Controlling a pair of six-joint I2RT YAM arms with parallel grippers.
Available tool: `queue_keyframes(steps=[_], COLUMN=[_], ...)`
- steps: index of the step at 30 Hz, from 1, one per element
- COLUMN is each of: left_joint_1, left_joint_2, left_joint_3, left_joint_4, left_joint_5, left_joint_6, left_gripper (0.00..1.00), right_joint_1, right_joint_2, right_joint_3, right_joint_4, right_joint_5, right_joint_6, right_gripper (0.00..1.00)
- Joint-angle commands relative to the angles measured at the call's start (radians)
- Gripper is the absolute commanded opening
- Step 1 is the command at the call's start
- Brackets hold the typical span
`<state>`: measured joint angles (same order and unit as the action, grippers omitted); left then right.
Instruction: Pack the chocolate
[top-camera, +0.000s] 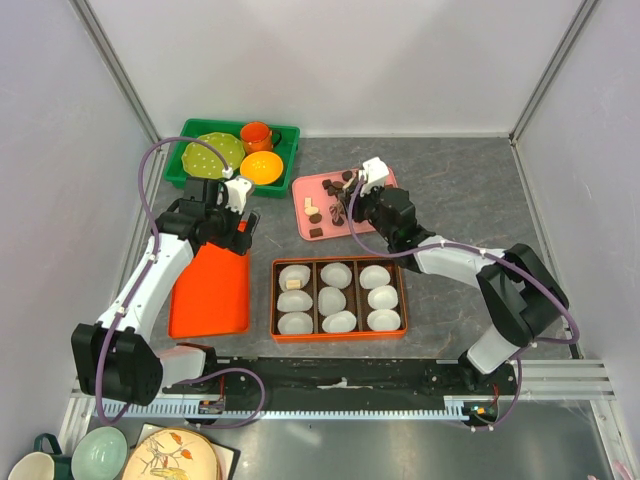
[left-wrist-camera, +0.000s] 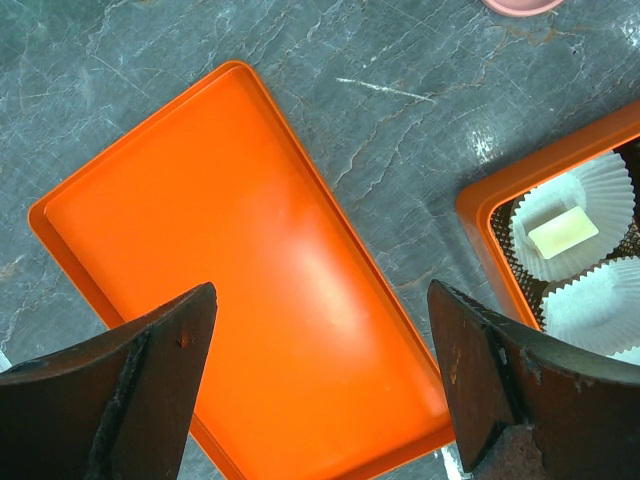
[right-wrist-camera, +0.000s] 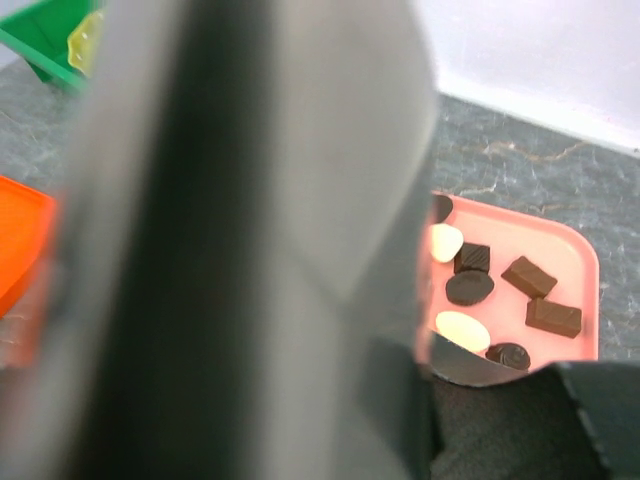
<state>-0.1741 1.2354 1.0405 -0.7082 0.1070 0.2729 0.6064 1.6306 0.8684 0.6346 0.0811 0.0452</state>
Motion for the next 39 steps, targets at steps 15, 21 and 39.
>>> queue_keyframes(steps=[15, 21, 39], left_joint_1=[0.005, 0.005, 0.008], left_joint_2=[-0.024, -0.021, -0.025], left_joint_3=[0.009, 0.007, -0.008], left_joint_4=[0.016, 0.016, 0.023], left_joint_5=[0.006, 0.005, -0.004], left_joint_6=[0.026, 0.028, 0.040], left_gripper=[0.93, 0.93, 0.93], right_joint_1=[0.009, 0.007, 0.009], right_joint_2=[0.018, 0.046, 0.129], right_joint_3=[-0.006, -0.009, 0.092], right_joint_4=[0.043, 0.043, 0.030], right_joint_5=[-0.037, -0.029, -0.078], right_joint_6=[0.013, 0.007, -0.011], right_gripper=[0.50, 0.50, 0.43])
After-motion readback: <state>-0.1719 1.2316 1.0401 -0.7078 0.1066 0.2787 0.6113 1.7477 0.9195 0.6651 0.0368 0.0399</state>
